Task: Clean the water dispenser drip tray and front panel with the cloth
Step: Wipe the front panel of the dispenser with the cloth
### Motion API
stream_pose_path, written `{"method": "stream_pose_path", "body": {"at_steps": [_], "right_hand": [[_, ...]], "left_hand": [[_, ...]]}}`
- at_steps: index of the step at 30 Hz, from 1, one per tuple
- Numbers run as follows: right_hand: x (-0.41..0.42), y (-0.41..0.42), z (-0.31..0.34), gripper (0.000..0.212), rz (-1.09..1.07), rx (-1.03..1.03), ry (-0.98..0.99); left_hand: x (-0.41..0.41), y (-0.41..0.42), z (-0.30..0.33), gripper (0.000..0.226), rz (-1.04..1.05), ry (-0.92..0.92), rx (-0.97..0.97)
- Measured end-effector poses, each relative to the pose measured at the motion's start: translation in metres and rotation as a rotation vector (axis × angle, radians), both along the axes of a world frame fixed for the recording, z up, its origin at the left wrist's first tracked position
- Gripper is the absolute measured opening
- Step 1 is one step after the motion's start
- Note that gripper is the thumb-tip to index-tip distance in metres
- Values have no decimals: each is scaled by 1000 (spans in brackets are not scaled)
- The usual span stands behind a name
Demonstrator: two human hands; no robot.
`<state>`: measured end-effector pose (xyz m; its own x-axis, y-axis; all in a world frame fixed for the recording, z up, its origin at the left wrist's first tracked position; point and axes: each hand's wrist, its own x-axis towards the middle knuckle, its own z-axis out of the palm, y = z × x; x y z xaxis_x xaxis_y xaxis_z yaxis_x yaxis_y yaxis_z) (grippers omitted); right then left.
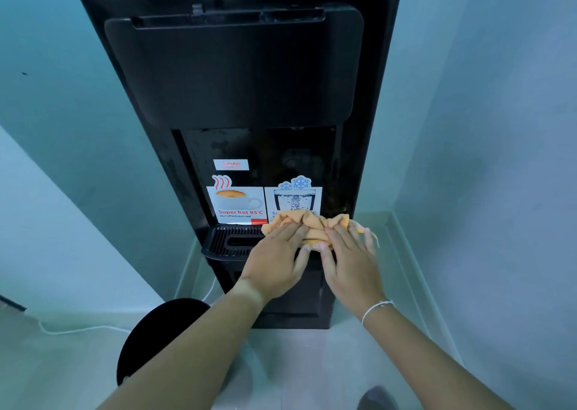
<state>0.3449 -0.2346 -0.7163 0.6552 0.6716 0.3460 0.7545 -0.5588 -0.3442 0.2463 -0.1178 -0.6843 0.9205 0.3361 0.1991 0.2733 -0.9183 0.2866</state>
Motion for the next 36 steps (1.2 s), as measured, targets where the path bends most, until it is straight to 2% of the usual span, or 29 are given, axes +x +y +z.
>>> {"method": "stream_pose_path", "body": {"at_steps": [5, 9, 14, 19, 22, 29, 36], "right_hand": [[-7, 8, 1, 70, -50, -65, -14], [4, -5, -7, 78, -126, -81, 97], [5, -12, -14, 85, -115, -101, 199], [6, -10, -8, 85, -101, -61, 225], [9, -5, 3, 81, -96, -22, 173], [21, 2, 51, 71, -41, 104, 48], [37, 15, 112, 63, -36, 238, -102]], "left_hand": [[-3, -1, -2, 57, 32, 97, 40], [13, -9, 1, 57, -30, 128, 79], [23, -15, -5, 64, -54, 163, 121], [23, -11, -5, 62, -68, 142, 139], [23, -14, -2, 71, -57, 101, 159], [35, -14, 24, 59, 2, -129, 254], [55, -16, 75, 57, 85, -359, 241]]}}
